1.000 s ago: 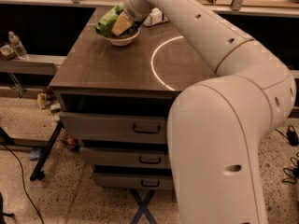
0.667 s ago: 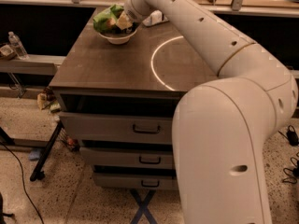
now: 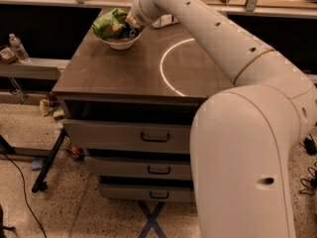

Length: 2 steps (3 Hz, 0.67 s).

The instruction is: Pick green rice chip bag from paper bowl and place on counter

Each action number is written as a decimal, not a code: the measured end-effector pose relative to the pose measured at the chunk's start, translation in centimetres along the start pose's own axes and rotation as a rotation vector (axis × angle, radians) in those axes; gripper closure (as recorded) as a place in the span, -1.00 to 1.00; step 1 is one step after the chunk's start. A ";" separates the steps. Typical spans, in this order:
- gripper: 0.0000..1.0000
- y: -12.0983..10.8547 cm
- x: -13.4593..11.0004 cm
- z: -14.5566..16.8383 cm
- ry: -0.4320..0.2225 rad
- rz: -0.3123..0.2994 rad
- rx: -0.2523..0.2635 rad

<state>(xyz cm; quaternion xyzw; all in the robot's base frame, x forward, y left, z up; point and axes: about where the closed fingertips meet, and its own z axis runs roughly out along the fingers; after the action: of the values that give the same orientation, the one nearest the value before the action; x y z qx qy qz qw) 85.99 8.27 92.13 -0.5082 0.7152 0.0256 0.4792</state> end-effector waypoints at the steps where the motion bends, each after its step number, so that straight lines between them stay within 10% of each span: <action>1: 1.00 -1.0 -0.9 -0.9 -0.013 0.019 0.025; 2: 1.00 -2.5 -1.4 -1.9 -0.009 0.086 0.070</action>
Offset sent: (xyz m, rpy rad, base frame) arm 0.0106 -0.0267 0.0580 0.1210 -0.0037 -0.1902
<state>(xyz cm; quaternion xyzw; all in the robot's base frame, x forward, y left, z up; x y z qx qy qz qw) 86.62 7.06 95.29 -0.4597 0.7348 0.0237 0.4982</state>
